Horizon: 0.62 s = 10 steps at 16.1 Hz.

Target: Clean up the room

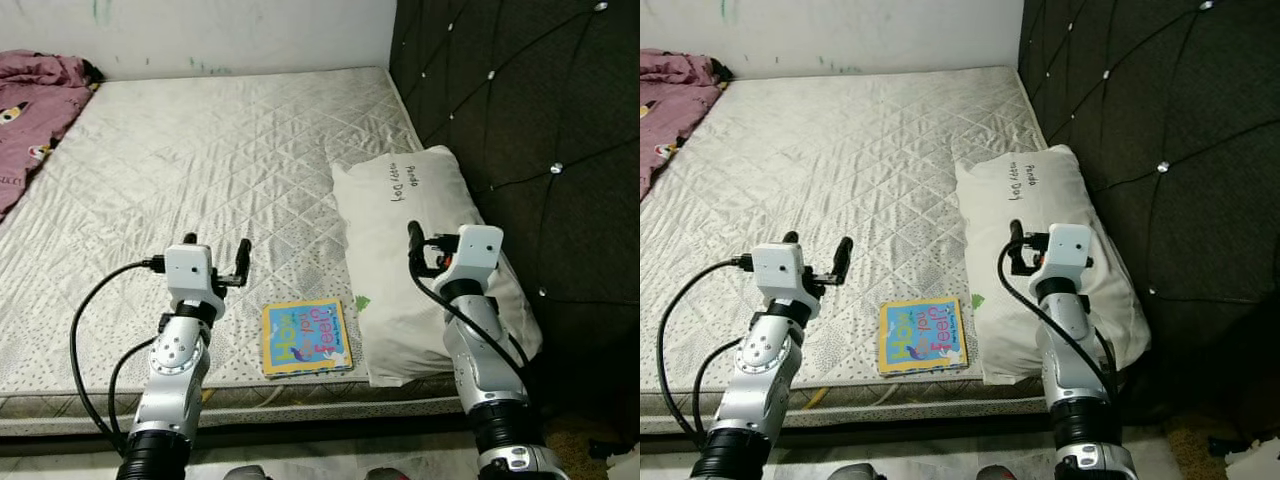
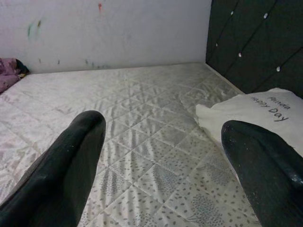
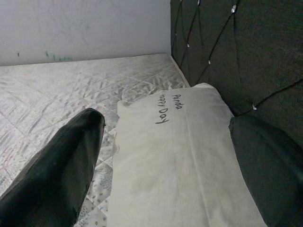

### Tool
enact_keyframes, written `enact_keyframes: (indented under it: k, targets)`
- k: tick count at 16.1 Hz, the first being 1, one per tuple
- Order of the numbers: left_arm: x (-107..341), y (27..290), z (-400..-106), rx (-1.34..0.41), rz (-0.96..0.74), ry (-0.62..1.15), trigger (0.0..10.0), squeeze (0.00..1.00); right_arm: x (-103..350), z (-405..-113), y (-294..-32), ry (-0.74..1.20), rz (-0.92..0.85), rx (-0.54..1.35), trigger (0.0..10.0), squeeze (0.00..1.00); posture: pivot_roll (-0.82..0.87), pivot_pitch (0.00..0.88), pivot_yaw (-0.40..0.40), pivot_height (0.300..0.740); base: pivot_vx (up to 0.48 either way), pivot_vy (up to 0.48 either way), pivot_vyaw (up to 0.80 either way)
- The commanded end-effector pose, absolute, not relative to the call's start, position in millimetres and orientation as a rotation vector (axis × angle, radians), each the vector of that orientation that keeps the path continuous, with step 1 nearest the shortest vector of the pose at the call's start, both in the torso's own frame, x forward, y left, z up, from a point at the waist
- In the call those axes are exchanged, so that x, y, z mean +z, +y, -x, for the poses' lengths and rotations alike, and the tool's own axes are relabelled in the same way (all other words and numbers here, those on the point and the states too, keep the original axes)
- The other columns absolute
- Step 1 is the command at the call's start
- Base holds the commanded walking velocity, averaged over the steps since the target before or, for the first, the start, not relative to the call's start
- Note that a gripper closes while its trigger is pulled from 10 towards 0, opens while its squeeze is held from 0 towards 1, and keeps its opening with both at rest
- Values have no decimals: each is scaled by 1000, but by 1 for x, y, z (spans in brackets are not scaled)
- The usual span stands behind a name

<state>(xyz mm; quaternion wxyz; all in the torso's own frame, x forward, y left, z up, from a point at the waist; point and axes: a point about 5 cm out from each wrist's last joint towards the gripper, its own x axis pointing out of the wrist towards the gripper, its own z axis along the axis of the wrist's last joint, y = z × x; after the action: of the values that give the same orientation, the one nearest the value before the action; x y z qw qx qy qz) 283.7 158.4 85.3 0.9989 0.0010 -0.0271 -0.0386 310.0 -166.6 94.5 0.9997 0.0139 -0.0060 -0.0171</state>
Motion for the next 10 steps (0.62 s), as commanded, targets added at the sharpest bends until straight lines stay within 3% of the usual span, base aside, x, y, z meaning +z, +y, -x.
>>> enact_keyframes:
  k: [1,10]
  targets:
    - [86,164,-282,-67,-7,-49,10000,0,102,-312,-161,-34,-25,-17,10000,0,-129,0,65,740,0,0,0]
    - [77,178,-273,20,-47,-24,10000,0,96,-310,-158,-11,-27,-22,10000,0,-113,0,56,740,0,0,0]
